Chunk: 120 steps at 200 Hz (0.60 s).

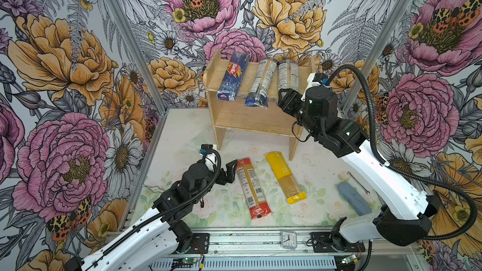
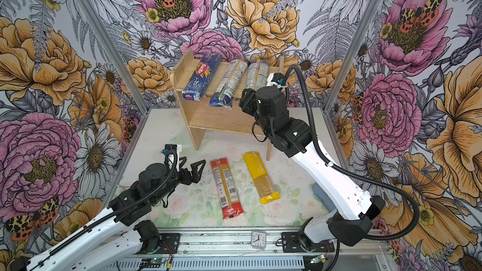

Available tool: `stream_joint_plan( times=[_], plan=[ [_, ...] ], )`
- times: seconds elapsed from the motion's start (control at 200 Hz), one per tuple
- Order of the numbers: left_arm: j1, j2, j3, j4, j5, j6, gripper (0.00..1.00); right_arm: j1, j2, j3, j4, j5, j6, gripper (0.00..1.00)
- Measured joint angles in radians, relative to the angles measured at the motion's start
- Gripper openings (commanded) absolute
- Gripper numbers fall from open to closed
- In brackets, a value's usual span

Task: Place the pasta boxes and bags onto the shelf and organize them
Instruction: 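Lower the bag with the right gripper beside the other white-labelled bag, then open the right gripper and draw it back from the shelf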

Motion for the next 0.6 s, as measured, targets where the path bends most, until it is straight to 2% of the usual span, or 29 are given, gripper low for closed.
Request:
stream_joint_plan(
  times=[0.601],
  plan=[
    [0.0, 0.0, 0.0, 0.0, 0.0, 0.0, 0.99, 0.003, -0.076, -0.051, 0.015, -0.011, -0.026, 0.7]
  ],
)
